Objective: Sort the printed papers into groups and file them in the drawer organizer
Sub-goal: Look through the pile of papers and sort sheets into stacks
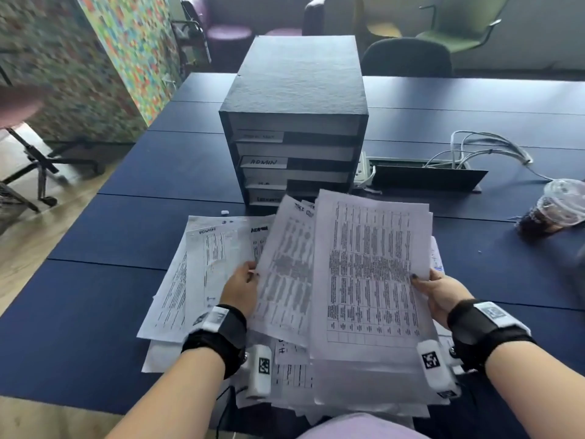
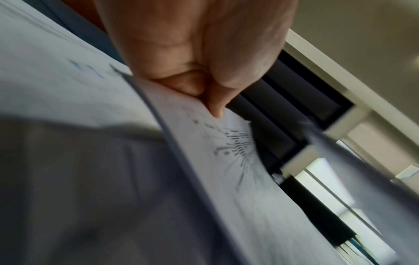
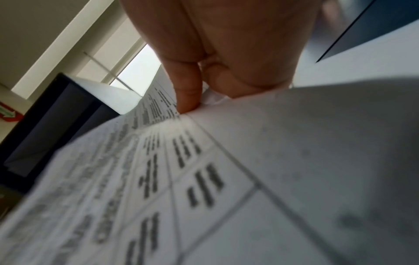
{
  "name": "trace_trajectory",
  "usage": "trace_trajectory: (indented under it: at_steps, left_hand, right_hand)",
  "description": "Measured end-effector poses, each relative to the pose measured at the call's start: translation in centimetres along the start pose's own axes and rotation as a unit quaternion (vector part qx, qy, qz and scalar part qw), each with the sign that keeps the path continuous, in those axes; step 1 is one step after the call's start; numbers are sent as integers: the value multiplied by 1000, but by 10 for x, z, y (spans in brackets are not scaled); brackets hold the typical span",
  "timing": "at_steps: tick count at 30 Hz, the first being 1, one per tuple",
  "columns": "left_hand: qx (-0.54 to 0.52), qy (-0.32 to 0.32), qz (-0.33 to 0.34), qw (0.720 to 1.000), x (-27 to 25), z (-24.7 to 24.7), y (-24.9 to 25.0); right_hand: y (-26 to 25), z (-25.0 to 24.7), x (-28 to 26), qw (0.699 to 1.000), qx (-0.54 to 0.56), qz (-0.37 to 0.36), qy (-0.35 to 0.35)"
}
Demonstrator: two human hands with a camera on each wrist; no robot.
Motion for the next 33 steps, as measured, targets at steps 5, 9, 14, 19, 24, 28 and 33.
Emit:
trace_trajectory:
  at_steps: [5,9,14,19,24,28,33]
  left_hand:
    - [32,-71,38,996,-17,9,6]
    - [80,106,-1,991,3,-17,-4]
    - [84,198,-183,959,24,-54,-26]
    - [24,145,-208,967,34,-59,-35]
    - [24,98,-161,982,38,-58,-38]
    - [23,131,-82,988,40,-70,-23]
    - [-9,175,16,984,41,-93,12]
  right_hand:
    - [17,17,6,992,-123,-13,31]
    - [20,19,12,978,-197,-33,52]
    - [26,21,18,962,-259,-50,73]
    - [28,22,20,950,-293,-66,88]
    - [29,23,16,938,-322,-78,99]
    - [27,24,9,929,-342,-93,108]
    - [29,22,8,913,-367,-133,116]
Point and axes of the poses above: each hand's wrist, its own x-axis towards the middle knuckle, its own z-axis out of the palm, y = z × x, the point moved 1 cm from there along x, towards the middle knuckle, and after that the axes turned 15 degrees about y, right-handed, at the moved point
